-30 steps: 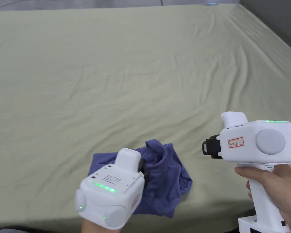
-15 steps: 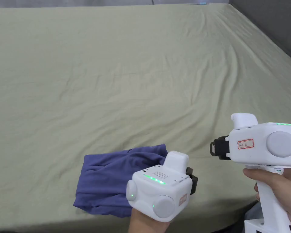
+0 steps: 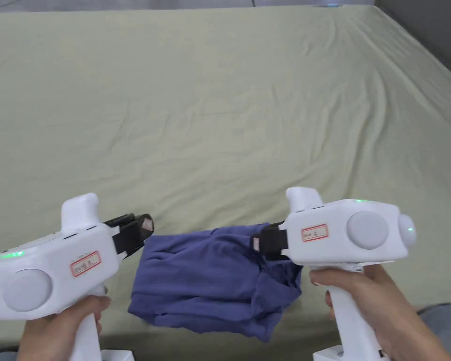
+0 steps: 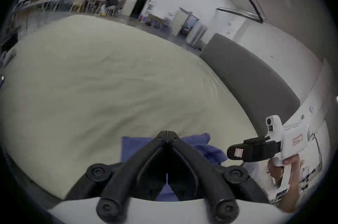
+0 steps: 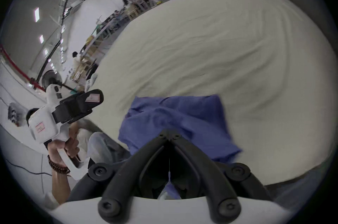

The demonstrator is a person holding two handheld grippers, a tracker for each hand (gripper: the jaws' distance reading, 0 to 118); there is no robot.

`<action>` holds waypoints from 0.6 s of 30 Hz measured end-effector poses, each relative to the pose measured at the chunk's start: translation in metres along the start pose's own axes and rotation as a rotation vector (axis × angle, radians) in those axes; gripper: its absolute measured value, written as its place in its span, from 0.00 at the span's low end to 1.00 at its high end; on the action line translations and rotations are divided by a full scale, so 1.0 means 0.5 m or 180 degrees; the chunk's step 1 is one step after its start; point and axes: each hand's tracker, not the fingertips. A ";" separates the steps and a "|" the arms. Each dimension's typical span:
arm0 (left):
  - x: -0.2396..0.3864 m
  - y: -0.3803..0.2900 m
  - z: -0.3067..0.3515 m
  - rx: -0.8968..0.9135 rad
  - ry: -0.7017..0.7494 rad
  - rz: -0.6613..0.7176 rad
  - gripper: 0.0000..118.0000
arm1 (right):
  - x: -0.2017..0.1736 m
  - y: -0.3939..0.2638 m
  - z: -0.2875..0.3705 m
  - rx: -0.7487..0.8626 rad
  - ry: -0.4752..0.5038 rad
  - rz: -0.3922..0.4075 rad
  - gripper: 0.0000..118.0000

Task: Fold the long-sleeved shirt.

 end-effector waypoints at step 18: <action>-0.136 -0.068 -0.084 -0.0527 -0.0523 0.1038 0.98 | 0.113 -0.025 -0.118 -0.0397 -0.0301 -0.0306 0.02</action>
